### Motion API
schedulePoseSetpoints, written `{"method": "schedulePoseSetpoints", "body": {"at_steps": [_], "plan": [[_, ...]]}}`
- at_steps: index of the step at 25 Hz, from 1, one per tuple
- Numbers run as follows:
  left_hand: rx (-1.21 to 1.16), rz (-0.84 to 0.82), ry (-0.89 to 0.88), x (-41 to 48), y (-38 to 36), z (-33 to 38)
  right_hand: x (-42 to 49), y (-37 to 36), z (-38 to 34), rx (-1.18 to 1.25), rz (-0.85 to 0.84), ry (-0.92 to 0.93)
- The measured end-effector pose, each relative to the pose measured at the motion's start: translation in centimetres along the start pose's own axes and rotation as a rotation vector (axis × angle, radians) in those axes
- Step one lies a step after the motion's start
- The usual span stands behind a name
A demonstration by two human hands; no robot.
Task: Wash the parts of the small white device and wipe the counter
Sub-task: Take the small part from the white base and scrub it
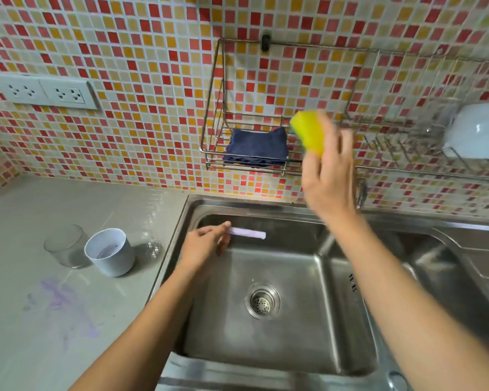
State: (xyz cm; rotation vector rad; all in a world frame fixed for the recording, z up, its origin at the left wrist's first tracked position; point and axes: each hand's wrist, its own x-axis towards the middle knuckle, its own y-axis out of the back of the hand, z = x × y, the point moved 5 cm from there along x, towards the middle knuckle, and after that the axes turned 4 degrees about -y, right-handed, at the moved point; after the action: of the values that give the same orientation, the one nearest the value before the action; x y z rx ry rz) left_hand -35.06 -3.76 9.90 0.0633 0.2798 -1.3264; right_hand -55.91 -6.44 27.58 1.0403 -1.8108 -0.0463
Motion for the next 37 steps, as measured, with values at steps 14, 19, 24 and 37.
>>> {"method": "schedulePoseSetpoints", "body": {"at_steps": [14, 19, 24, 37], "plan": [[-0.396, -0.251, 0.719, -6.6, -8.4, -5.5, -18.6, -1.6, 9.1, -0.314, -0.372, 0.044], [-0.366, -0.236, 0.730, -6.3, -8.7, -6.0, -19.4, -2.0, 9.7, -0.327, -0.377, 0.034], [-0.303, -0.247, 0.664, -5.8, -9.0, -5.6, -19.4, -2.0, 10.1, -0.362, -0.369, 0.044], [0.666, -0.221, -0.420, -7.0, -8.3, -3.6, -20.3, -1.5, 10.7, -0.384, -0.354, -0.157]]}}
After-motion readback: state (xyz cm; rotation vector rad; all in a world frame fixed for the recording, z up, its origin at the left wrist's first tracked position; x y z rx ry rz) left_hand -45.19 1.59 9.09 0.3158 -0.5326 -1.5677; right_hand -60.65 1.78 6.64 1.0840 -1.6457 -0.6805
